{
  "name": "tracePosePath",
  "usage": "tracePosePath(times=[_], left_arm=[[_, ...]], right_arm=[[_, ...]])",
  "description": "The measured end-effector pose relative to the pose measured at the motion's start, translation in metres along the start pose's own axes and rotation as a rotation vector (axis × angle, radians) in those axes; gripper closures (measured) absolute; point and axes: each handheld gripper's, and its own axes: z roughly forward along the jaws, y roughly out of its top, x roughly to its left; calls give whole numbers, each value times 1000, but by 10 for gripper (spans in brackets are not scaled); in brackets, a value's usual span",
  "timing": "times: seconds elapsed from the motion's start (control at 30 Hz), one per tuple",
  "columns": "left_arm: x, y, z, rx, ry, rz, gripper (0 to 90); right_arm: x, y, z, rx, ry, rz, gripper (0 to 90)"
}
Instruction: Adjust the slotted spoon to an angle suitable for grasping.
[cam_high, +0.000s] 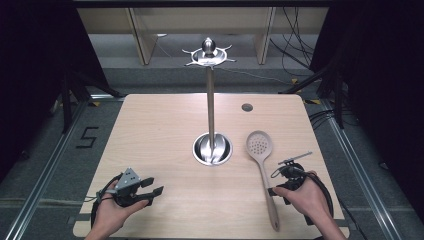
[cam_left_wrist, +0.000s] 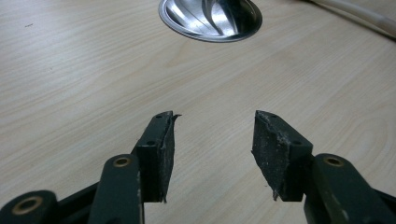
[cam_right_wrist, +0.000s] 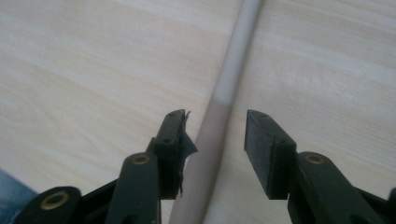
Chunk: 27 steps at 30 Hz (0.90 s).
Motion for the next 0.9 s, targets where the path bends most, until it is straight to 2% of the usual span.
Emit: tracePosePath(times=[0.1, 0.13, 0.17, 0.23, 0.27, 0.3, 0.33, 0.37, 0.4, 0.43, 0.47, 0.5, 0.53, 0.6, 0.63, 0.7, 0.77, 0.8, 0.83, 0.87, 0.9], left_arm=[[-2, 1, 2, -4, -5, -9, 480], [-2, 1, 2, -4, -5, -9, 480], [-1, 2, 2, 4, -2, 4, 480], [-2, 3, 3, -6, -3, -3, 480], [-3, 2, 3, -11, -6, -9, 480], [-3, 2, 3, -9, -7, -9, 480], [-5, 1, 2, -9, -4, -21, 480], [-4, 1, 1, -3, -8, -4, 480], [-3, 0, -1, 10, -7, 16, 480], [-3, 0, -1, 10, -7, 16, 480], [-5, -1, -3, -11, -10, 3, 480], [-5, -1, -3, -11, -10, 3, 480], [-4, -2, -6, -15, -7, 10, 481], [-3, -2, -8, -21, 0, 1, 481], [-3, -2, -8, -21, 0, 1, 481], [-3, -1, -8, -22, 1, 0, 482], [-3, 0, -7, -26, 4, 3, 482], [-3, 1, -6, -28, -3, 2, 482], [-3, 1, -6, -16, -2, 8, 482], [-3, 1, -6, -16, -2, 8, 482], [-3, 1, -5, -9, -3, 10, 482]], right_arm=[[-1, -7, -5, 49, 8, -42, 691], [2, -9, -6, 73, 13, -29, 715], [2, -10, -5, 61, 9, -72, 746], [1, -11, -6, 86, 10, -148, 795], [3, -12, -5, 92, 19, -159, 830], [5, -13, -3, 90, 24, -196, 857], [8, -14, -1, 109, 30, -205, 881], [11, -15, 4, 112, 35, -255, 900], [16, -16, 6, 126, 47, -238, 900], [20, -16, 11, 141, 43, -259, 900], [27, -18, 16, 156, 42, -239, 900], [27, -18, 16, 156, 42, -239, 900], [34, -18, 22, 192, 35, -250, 900], [37, -18, 26, 203, 19, -254, 900], [36, -18, 27, 210, 5, -267, 900], [33, -18, 30, 203, -9, -257, 900], [29, -16, 31, 234, -24, -250, 900], [29, -16, 33, 247, -25, -226, 900], [27, -16, 36, 229, -35, -243, 900], [27, -16, 36, 229, -35, -243, 900], [28, -16, 38, 235, -25, -220, 900]])
